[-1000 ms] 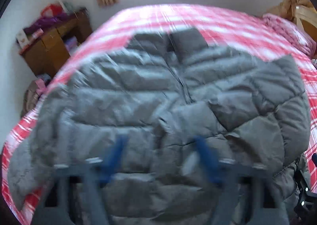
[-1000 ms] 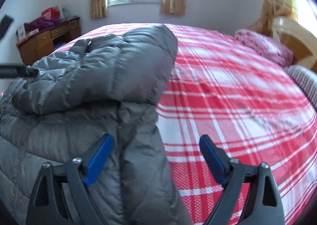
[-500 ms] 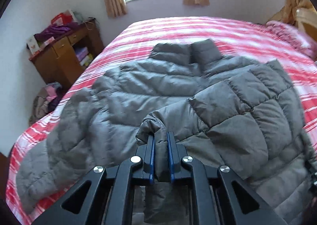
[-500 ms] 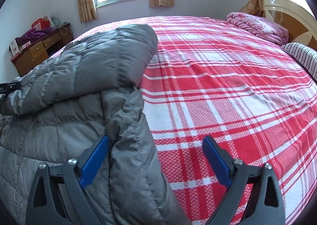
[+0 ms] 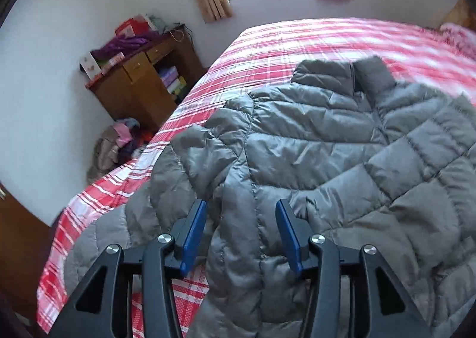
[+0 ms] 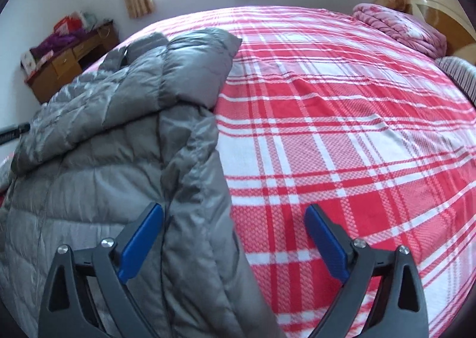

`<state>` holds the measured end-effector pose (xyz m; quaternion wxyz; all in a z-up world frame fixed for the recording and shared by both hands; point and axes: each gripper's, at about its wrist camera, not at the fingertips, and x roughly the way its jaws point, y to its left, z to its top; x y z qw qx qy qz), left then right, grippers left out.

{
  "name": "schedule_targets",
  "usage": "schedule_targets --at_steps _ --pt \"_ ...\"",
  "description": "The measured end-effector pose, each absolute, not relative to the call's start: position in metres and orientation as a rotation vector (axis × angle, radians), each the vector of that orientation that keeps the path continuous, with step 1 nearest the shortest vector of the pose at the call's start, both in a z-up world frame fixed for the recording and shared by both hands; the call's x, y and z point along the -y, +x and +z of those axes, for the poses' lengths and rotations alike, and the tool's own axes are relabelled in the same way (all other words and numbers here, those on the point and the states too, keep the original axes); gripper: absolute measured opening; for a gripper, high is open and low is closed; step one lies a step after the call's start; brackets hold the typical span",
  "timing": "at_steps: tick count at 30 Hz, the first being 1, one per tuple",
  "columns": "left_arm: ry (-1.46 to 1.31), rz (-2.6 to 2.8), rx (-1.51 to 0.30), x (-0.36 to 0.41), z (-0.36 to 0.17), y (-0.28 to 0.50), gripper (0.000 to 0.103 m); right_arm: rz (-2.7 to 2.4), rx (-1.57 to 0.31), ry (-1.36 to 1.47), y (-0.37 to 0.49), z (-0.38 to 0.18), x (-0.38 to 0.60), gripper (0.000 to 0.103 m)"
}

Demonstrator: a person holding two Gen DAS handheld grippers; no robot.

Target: Fold large clothes

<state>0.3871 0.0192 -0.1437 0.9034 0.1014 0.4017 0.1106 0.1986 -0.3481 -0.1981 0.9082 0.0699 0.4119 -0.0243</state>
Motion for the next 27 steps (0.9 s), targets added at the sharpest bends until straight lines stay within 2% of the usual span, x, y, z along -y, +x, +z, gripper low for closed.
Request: schedule_targets --at_steps 2,3,4,5,6,7,11,16,21,25,27 --pt "0.145 0.222 -0.789 -0.025 -0.129 0.382 0.051 -0.046 -0.834 0.117 0.193 -0.184 0.35 0.098" --pt "0.115 0.203 -0.768 -0.023 -0.121 0.38 0.055 -0.051 -0.825 0.111 0.192 -0.178 0.352 0.093" --pt "0.087 0.183 -0.74 -0.017 -0.113 0.379 0.064 -0.054 -0.804 0.114 0.191 -0.165 0.356 0.089" --pt "0.07 0.177 -0.72 -0.01 -0.107 0.377 0.07 -0.052 -0.792 0.126 0.193 -0.156 0.359 0.079" --pt "0.05 0.161 -0.704 -0.001 -0.103 0.376 0.08 -0.052 -0.78 0.147 0.199 -0.142 0.364 0.078" --pt "0.039 0.149 -0.698 0.007 -0.102 0.375 0.084 -0.055 -0.77 0.159 0.205 -0.134 0.366 0.078" --pt "0.03 0.142 -0.732 0.038 -0.124 0.394 0.084 -0.097 -0.647 0.191 0.243 -0.104 0.367 0.078" --pt "0.045 0.214 -0.805 0.042 -0.173 0.432 0.084 -0.068 -0.569 0.175 0.306 -0.116 0.337 0.078" --pt "0.085 0.269 -0.865 0.03 -0.21 0.455 0.085 0.001 -0.657 0.073 0.359 -0.157 0.304 0.078" --pt "0.058 0.271 -0.876 0.022 -0.223 0.453 0.095 0.02 -0.776 0.069 0.373 -0.194 0.303 0.078" --pt "0.036 0.272 -0.887 0.019 -0.226 0.455 0.098 0.026 -0.801 0.094 0.377 -0.198 0.307 0.081"
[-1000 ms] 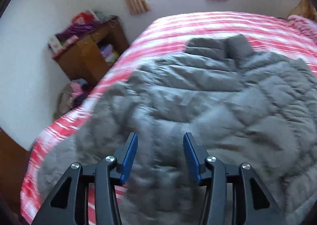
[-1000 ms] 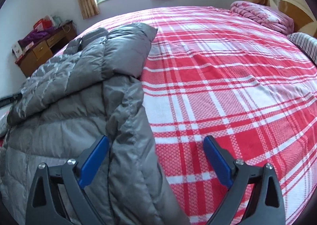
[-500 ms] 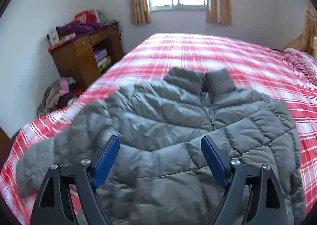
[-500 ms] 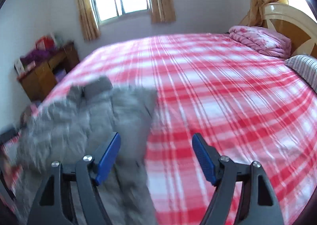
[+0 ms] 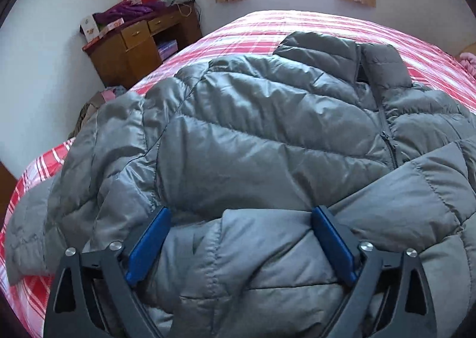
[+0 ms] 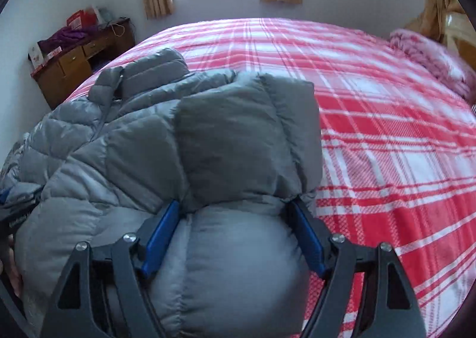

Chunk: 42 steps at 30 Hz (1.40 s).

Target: Fold large clothes

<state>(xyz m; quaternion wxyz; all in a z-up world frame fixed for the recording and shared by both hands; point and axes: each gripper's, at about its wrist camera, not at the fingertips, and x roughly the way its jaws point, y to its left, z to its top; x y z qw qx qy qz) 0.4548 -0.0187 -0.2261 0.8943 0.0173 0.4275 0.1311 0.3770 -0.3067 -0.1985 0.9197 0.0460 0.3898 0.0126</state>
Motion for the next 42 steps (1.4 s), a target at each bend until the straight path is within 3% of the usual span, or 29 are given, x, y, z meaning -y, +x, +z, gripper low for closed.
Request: schedule_targets --at_steps 13,16,20,23,27,32,42 --pt "0.048 0.295 -0.898 0.024 -0.229 0.462 0.102 -0.01 -0.857 -0.004 0.39 -0.206 0.294 0.086" --pt "0.019 0.26 -0.909 0.018 -0.207 0.447 0.102 -0.009 -0.868 -0.012 0.392 -0.204 0.292 0.086" --pt "-0.054 0.149 -0.761 0.015 -0.168 0.403 0.102 -0.035 -0.832 -0.003 0.372 -0.172 0.293 0.086" --pt "0.007 0.138 -0.785 0.028 -0.183 0.399 0.102 0.032 -0.756 0.087 0.344 -0.148 0.279 0.089" --pt "0.024 0.187 -0.878 0.026 -0.218 0.411 0.102 0.133 -0.792 0.052 0.35 -0.161 0.237 0.089" --pt "-0.035 0.163 -0.905 0.018 -0.226 0.418 0.102 0.13 -0.834 -0.032 0.36 -0.194 0.221 0.09" --pt "-0.011 0.185 -0.907 0.024 -0.23 0.42 0.102 0.111 -0.861 -0.071 0.369 -0.2 0.215 0.092"
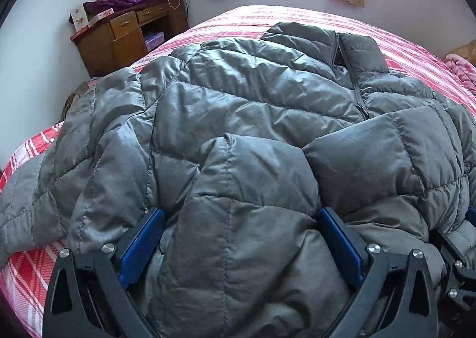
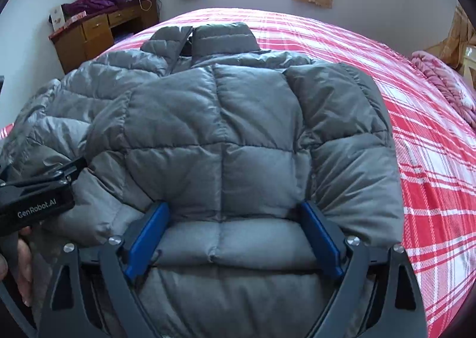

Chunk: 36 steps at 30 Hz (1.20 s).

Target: Fold large clothes

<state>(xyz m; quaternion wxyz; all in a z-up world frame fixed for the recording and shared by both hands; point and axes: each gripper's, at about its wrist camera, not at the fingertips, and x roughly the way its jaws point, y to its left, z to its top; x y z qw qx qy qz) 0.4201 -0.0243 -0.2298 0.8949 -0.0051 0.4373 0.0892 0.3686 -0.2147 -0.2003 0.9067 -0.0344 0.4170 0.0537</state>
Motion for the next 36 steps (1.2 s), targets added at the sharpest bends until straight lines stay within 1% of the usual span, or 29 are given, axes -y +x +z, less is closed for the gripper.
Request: schedule_targets --at_steps 12,14,16,19,21,22,23,27,29,32,36 --pt "-0.023 0.175 -0.918 0.022 -0.229 0.424 0.102 0.112 -0.87 -0.098 0.373 -0.203 0.212 0.095" --pt "-0.004 0.158 -0.936 0.017 -0.215 0.42 0.102 0.11 -0.872 -0.103 0.372 -0.203 0.211 0.095" --pt "0.0 0.155 -0.893 0.004 -0.187 0.403 0.102 0.119 -0.882 -0.097 0.374 -0.202 0.213 0.096" --pt "-0.022 0.141 -0.791 -0.041 -0.14 0.364 0.102 0.144 -0.887 -0.099 0.369 -0.187 0.22 0.095" --pt "-0.01 0.19 -0.763 -0.079 -0.126 0.342 0.102 0.133 -0.802 -0.07 0.348 -0.163 0.232 0.096" --pt "0.001 0.249 -0.765 -0.11 -0.124 0.329 0.102 0.15 -0.779 -0.052 0.339 -0.154 0.237 0.098" --pt "0.006 0.306 -0.775 -0.136 -0.127 0.321 0.102 0.168 -0.77 -0.04 0.331 -0.149 0.241 0.099" --pt "-0.011 0.588 -0.861 -0.245 -0.154 0.292 0.102 0.207 -0.759 -0.054 0.292 -0.142 0.252 0.099" --pt "-0.084 0.692 -0.87 -0.293 -0.165 0.273 0.102 0.204 -0.746 -0.061 0.277 -0.143 0.254 0.099" --pt "-0.215 0.704 -0.895 -0.332 -0.179 0.257 0.102 0.192 -0.744 -0.059 0.266 -0.15 0.255 0.099" --pt "-0.339 0.617 -0.911 -0.342 -0.192 0.26 0.102 0.182 -0.768 -0.054 0.257 -0.16 0.256 0.099"
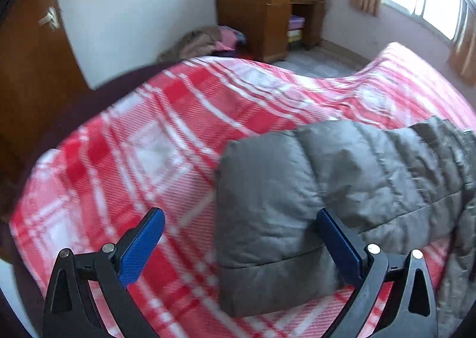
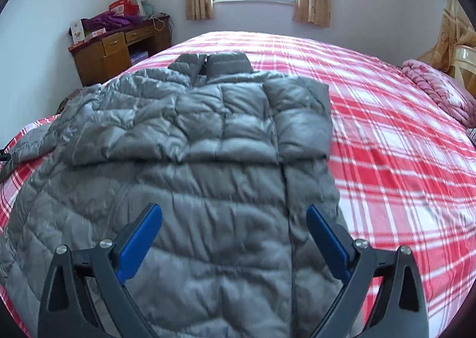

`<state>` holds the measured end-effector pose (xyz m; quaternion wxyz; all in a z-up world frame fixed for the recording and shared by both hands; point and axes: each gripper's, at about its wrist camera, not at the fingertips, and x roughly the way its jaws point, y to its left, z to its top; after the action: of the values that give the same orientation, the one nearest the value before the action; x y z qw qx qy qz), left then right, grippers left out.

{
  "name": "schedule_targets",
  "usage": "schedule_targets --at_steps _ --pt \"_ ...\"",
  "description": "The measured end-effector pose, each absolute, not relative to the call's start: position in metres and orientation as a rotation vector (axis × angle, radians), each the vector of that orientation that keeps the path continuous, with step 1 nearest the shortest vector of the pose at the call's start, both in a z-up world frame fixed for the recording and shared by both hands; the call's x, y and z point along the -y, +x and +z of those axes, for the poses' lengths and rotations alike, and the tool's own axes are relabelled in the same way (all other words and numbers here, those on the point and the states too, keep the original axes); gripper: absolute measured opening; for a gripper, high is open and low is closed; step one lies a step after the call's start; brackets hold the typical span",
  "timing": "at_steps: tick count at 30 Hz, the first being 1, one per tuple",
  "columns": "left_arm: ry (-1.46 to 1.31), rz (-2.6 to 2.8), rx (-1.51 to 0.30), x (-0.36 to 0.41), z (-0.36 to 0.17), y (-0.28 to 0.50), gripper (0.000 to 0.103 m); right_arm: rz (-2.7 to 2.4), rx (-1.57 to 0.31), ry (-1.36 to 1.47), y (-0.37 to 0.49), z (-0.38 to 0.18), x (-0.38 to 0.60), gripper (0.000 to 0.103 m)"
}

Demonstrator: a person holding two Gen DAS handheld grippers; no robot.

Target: Fold large clothes

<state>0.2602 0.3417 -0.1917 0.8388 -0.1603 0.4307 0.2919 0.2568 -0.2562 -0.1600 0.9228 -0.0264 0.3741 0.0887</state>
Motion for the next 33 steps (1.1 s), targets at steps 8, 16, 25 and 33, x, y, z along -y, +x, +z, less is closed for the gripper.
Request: schedule_targets --at_steps 8,16,25,33 --pt "-0.298 0.504 -0.867 -0.318 -0.166 0.278 0.022 0.129 -0.72 -0.014 0.242 -0.149 0.28 0.099" --pt "-0.086 0.41 -0.639 -0.221 -0.06 0.28 0.019 0.048 -0.679 0.081 0.245 -0.149 0.318 0.099" --pt "0.07 0.173 -0.57 -0.059 -0.033 0.323 0.018 0.03 -0.66 0.134 0.239 -0.15 0.34 0.099" --pt "0.215 0.107 -0.623 0.06 -0.072 0.351 0.074 0.01 -0.673 0.162 0.241 -0.155 0.359 0.099"
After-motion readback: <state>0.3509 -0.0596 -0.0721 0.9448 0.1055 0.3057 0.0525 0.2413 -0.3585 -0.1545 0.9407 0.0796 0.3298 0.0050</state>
